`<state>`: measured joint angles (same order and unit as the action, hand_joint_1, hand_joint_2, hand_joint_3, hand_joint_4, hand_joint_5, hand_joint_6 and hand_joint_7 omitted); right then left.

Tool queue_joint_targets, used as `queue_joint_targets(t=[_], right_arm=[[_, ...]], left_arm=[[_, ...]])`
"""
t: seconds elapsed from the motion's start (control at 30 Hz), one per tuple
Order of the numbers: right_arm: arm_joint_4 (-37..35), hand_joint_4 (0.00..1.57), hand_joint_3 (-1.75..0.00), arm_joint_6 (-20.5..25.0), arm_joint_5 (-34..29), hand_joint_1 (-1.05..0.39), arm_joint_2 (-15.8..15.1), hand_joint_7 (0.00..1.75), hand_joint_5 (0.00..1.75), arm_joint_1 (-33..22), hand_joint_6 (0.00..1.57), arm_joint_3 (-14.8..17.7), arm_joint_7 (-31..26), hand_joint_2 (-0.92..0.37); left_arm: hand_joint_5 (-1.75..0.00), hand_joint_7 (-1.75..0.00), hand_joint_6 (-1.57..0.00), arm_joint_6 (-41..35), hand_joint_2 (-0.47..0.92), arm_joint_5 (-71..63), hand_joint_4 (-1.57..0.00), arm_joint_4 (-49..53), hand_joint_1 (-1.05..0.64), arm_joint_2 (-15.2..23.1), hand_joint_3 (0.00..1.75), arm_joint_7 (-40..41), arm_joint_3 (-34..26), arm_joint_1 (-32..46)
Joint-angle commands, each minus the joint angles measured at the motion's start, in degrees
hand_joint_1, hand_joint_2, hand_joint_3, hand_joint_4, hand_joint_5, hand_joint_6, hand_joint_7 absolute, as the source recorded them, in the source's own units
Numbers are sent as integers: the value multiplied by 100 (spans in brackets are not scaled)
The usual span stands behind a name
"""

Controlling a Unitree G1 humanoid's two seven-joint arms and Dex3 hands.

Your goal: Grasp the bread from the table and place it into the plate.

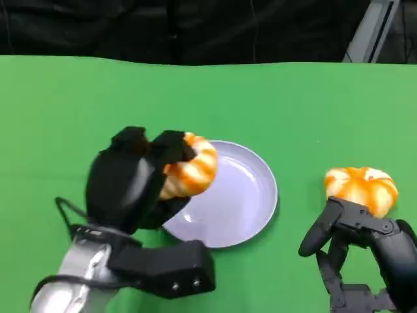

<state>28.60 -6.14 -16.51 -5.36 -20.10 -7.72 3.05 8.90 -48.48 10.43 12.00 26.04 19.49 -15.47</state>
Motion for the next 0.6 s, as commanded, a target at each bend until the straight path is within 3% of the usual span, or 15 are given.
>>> queue_joint_targets(t=[0.03, 0.07, 0.1, 0.17, 0.3, 0.33, 0.37, 0.4, 0.47, 0.6], right_arm=[[63, 82, -135, -7, -6, 5, -69, 137, 172, -13, 76, 14, 9, -32], [52, 82, -135, -26, 5, 5, -61, 137, 172, -15, 76, 8, 2, -32], [47, 83, -135, -35, 14, 6, -53, 137, 172, -17, 76, 5, -3, -32], [41, 83, -137, -47, 29, 7, -46, 137, 172, -20, 76, 1, -8, -32], [52, 83, -138, -31, 22, 7, -43, 137, 172, -29, 76, -9, -8, -31], [67, 83, -138, -13, 16, 8, -46, 138, 172, -35, 76, -15, 1, -31], [75, 82, -138, -18, 14, 7, -53, 138, 172, -43, 76, -20, 8, -31], [93, 82, -138, -4, 4, 7, -60, 138, 172, -52, 76, -23, 14, -31], [115, 82, -138, 22, -7, 6, -70, 138, 172, -63, 76, -21, 24, -31], [138, 83, -138, 55, 10, 6, -69, 138, 174, -69, 76, -19, 44, -31]], left_arm=[[-175, -154, -78, -90, 38, 91, -87, 359, -19, -135, 123, -302, 150, -385], [-174, -149, -76, -153, 39, 136, -85, 478, -20, -219, 120, -401, 183, -499], [-172, -130, -78, -190, 42, 171, -82, 549, -20, -269, 111, -455, 198, -565], [-169, -112, -81, -243, 46, 219, -79, 629, -21, -323, 101, -529, 221, -645], [-165, -101, -82, -212, 50, 341, -78, 692, -22, -252, 93, -863, 289, -715], [-126, -75, -67, -189, 60, 448, -64, 722, -26, -172, 72, -1257, 346, -755], [-84, -42, -51, -187, 78, 511, -44, 726, -35, -99, 40, -1572, 400, -779], [-68, -28, -44, -210, 85, 535, -35, 715, -39, -50, 28, -1797, 442, -789], [-51, -14, -34, -316, 91, 510, -19, 647, -47, -18, 19, -2034, 481, -782], [-43, -5, -25, -659, 92, 306, -4, 559, -57, 34, 21, -2510, 626, -837]])
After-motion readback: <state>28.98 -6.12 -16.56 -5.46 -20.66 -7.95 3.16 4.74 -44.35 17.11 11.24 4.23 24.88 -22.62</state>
